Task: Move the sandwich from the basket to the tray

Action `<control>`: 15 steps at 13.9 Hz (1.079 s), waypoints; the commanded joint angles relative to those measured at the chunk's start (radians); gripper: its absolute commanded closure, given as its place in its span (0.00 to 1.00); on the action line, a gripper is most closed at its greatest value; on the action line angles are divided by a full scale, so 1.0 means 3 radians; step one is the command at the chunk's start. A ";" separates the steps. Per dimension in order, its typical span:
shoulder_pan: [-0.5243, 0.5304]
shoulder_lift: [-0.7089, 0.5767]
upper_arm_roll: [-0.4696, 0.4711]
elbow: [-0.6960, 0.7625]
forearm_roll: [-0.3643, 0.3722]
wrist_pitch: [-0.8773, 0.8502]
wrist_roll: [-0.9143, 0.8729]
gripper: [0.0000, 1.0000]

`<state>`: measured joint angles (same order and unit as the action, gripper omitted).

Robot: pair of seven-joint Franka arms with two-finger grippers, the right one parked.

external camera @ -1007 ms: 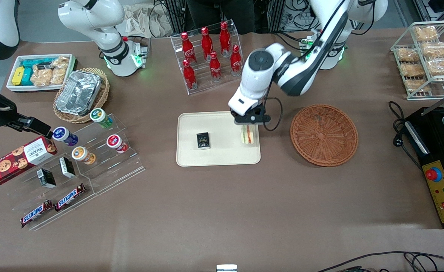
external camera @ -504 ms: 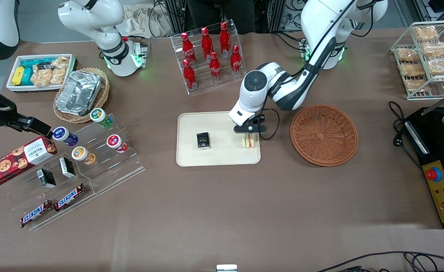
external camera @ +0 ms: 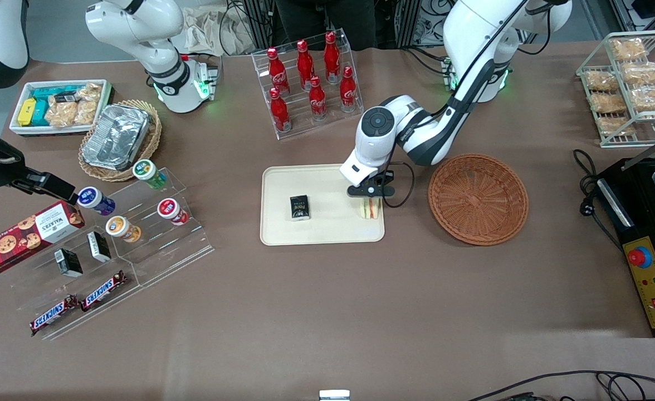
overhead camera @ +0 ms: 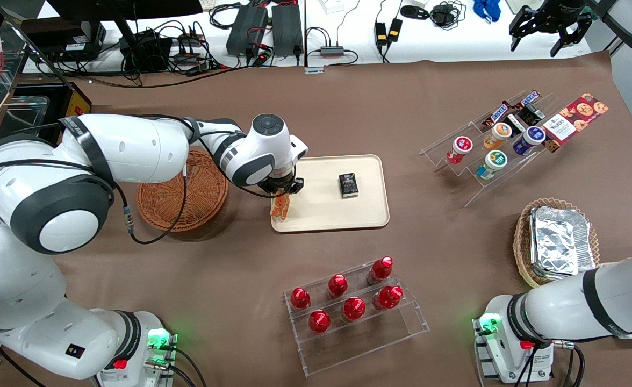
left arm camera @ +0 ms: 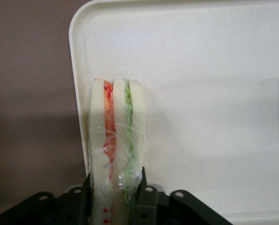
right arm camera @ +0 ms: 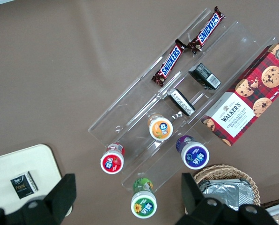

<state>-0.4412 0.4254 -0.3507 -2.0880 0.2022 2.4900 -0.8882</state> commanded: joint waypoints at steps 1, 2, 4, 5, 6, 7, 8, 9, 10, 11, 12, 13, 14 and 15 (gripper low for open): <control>0.0008 -0.0088 0.0013 0.0093 0.0057 0.0004 -0.0046 0.00; 0.0008 -0.0200 0.0013 0.0118 0.0012 -0.0021 -0.0051 0.00; 0.0085 -0.0445 0.0003 0.0215 -0.0095 -0.0225 -0.0152 0.00; 0.0095 -0.0639 0.0008 0.0322 -0.0187 -0.0484 -0.0250 0.00; 0.0121 -0.0808 0.0018 0.0434 -0.0193 -0.0775 -0.0225 0.00; 0.0222 -0.0961 0.0008 0.0527 -0.0158 -0.1042 -0.0159 0.00; 0.0289 -0.1150 0.0008 0.0568 -0.0157 -0.1247 -0.0062 0.00; 0.0376 -0.1345 0.0008 0.0563 -0.0208 -0.1365 0.0080 0.00; 0.0539 -0.1503 -0.0002 0.0558 -0.0249 -0.1457 0.0208 0.00; 0.0646 -0.1621 -0.0002 0.0563 -0.0320 -0.1570 0.0346 0.00; 0.0754 -0.1729 0.0003 0.0563 -0.0397 -0.1637 0.0520 0.00; 0.0902 -0.1806 0.0003 0.0563 -0.0484 -0.1683 0.0709 0.00; 0.1035 -0.1847 0.0003 0.0568 -0.0561 -0.1754 0.0918 0.00; 0.1163 -0.1893 0.0003 0.0569 -0.0577 -0.1836 0.1138 0.00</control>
<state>-0.1660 -0.1121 -0.3378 -1.8978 0.0644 1.9680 -0.6586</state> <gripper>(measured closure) 0.000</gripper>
